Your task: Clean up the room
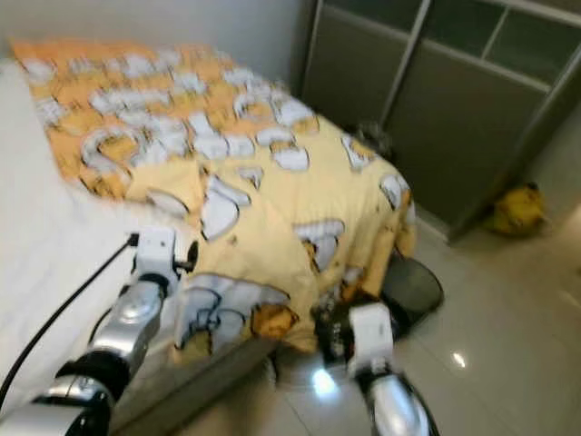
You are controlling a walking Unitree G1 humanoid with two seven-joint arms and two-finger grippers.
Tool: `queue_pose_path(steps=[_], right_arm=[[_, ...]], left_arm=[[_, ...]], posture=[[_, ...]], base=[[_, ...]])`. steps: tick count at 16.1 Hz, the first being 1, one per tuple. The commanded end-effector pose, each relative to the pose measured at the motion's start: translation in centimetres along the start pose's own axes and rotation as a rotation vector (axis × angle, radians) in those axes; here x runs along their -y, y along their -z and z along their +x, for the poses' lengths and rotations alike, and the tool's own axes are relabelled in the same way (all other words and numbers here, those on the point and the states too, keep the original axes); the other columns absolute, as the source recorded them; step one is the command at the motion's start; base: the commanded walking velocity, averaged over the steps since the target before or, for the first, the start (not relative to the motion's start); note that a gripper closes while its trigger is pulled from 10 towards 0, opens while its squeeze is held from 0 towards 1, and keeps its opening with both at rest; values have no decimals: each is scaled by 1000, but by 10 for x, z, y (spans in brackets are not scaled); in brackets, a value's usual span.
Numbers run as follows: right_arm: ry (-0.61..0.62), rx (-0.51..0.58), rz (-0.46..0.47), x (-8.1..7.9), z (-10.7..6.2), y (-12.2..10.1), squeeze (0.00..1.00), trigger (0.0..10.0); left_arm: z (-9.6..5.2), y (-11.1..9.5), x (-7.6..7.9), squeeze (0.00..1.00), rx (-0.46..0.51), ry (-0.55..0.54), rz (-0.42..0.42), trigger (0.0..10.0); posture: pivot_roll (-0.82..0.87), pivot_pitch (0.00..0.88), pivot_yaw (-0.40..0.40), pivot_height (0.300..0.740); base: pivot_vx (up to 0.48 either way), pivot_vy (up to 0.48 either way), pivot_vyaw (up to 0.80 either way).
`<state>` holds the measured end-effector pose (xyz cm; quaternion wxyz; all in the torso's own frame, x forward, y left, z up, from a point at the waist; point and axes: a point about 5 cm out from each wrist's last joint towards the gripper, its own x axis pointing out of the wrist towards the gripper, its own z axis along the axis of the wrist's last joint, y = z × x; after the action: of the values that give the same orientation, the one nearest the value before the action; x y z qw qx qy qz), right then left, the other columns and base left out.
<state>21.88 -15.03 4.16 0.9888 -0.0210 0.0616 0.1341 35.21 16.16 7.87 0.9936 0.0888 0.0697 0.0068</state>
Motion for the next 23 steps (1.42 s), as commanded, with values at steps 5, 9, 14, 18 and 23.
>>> queue_pose_path(steps=[5, 9, 14, 18, 23], right_arm=[[-30, -61, -22, -8, -46, -14, 0, 10000], [-42, -134, -17, -16, -72, -14, 0, 10000], [-40, -181, -17, -18, -78, -13, 0, 10000], [-34, -186, -22, -17, -77, -12, 0, 10000], [-44, -209, -16, -21, -77, -7, 0, 10000]], left_arm=[[8, -18, -3, 0, 85, -108, 53, 10000], [4, -8, -13, 0, 58, -174, 90, 10000], [4, -8, -44, 0, 35, -322, 98, 10000], [2, -16, -47, 0, 122, -321, 101, 10000], [-6, -5, -53, 0, 118, -407, 75, 10000]], posture=[[-178, 368, -195, 740], [-193, 410, -207, 740], [-188, 409, -207, 740], [-172, 400, -196, 740], [-155, 398, -191, 740]], base=[[0, 0, 0], [0, 0, 0], [0, 0, 0], [0, 0, 0], [0, 0, 0]])
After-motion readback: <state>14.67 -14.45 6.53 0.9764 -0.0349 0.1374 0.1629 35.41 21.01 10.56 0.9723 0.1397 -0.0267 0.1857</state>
